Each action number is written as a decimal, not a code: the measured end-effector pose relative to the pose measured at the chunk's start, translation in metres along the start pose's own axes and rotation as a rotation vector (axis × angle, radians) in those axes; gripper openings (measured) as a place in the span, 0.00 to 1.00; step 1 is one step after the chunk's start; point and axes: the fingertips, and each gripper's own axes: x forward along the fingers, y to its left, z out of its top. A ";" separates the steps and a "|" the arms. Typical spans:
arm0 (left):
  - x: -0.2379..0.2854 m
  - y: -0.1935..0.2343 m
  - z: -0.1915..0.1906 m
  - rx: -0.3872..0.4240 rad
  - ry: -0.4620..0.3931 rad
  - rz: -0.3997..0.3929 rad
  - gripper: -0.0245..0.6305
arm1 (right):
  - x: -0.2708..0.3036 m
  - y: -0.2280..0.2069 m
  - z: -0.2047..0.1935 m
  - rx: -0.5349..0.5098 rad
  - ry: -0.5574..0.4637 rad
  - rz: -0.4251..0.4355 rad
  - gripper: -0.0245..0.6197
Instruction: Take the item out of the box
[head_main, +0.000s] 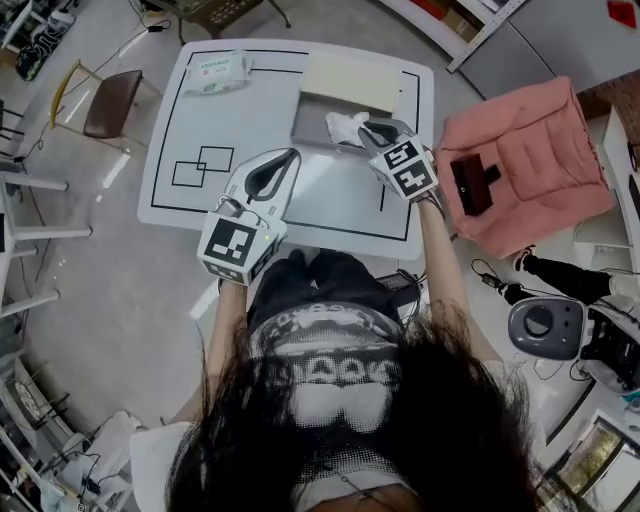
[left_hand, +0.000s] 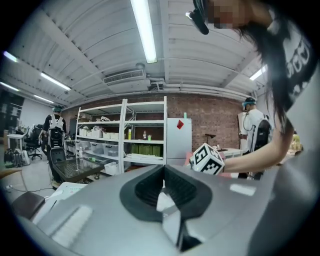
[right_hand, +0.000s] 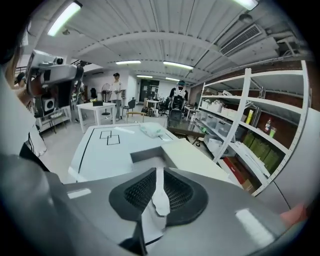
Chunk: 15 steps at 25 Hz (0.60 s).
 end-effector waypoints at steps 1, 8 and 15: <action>0.003 0.002 -0.001 -0.001 0.004 0.011 0.04 | 0.009 -0.003 -0.005 -0.020 0.025 0.017 0.12; 0.011 0.013 -0.009 -0.020 0.028 0.079 0.04 | 0.069 -0.004 -0.040 -0.106 0.214 0.153 0.17; 0.006 0.022 -0.013 -0.035 0.030 0.120 0.04 | 0.107 0.007 -0.067 -0.185 0.365 0.239 0.18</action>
